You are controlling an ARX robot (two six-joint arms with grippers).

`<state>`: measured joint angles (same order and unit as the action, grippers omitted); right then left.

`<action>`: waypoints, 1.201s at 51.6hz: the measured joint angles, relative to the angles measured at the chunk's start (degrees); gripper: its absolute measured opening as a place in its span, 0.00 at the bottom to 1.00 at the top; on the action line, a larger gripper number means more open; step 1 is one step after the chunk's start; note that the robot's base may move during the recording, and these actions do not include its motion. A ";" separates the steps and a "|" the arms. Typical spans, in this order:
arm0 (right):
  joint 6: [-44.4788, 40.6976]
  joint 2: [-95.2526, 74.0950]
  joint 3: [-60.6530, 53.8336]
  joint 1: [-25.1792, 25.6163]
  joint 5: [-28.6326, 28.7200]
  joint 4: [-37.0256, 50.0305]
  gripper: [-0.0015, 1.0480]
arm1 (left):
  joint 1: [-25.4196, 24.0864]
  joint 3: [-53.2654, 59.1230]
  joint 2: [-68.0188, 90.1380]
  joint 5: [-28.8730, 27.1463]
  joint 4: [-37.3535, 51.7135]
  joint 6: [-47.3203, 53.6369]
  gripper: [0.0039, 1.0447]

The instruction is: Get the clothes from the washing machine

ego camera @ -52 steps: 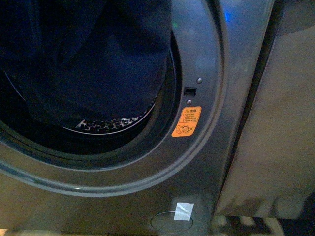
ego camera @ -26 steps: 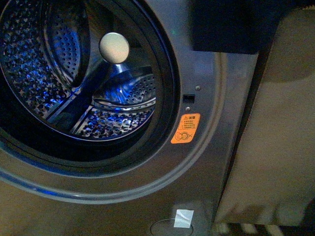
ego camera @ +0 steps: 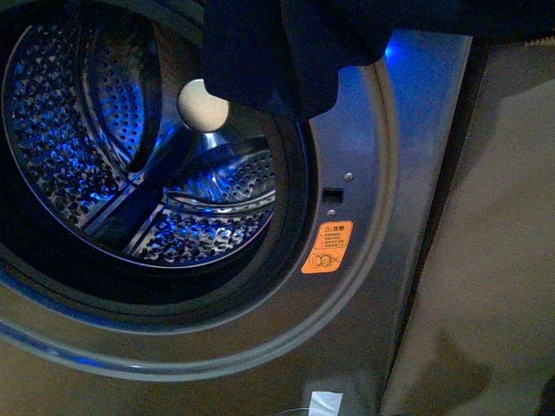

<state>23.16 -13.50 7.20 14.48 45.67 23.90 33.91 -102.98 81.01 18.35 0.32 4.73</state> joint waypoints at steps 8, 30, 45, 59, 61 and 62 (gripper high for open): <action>1.73 -8.79 9.03 -2.73 -1.31 8.31 0.93 | -0.04 0.00 0.00 -0.04 -0.02 0.00 0.08; -12.37 -34.47 32.54 -15.89 -7.98 15.52 0.93 | -0.04 0.00 0.00 -0.11 -0.02 0.00 0.08; -11.87 -40.61 35.39 -27.02 -7.69 13.64 0.93 | -0.04 0.00 0.00 -0.15 -0.02 0.00 0.08; -11.80 -39.98 36.04 -42.29 -16.31 15.39 0.93 | -0.04 -0.07 0.00 -0.15 -0.02 0.00 0.08; -11.85 -40.76 36.83 -42.84 -17.94 15.91 0.93 | -0.04 -0.11 0.00 -0.15 -0.02 0.00 0.08; -11.85 -41.00 37.09 -42.93 -18.18 15.93 0.93 | -0.04 -0.11 0.00 -0.15 -0.02 0.00 0.08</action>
<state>11.31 -54.50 44.29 -28.45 27.49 39.83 33.87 -103.09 81.01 18.20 0.30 4.73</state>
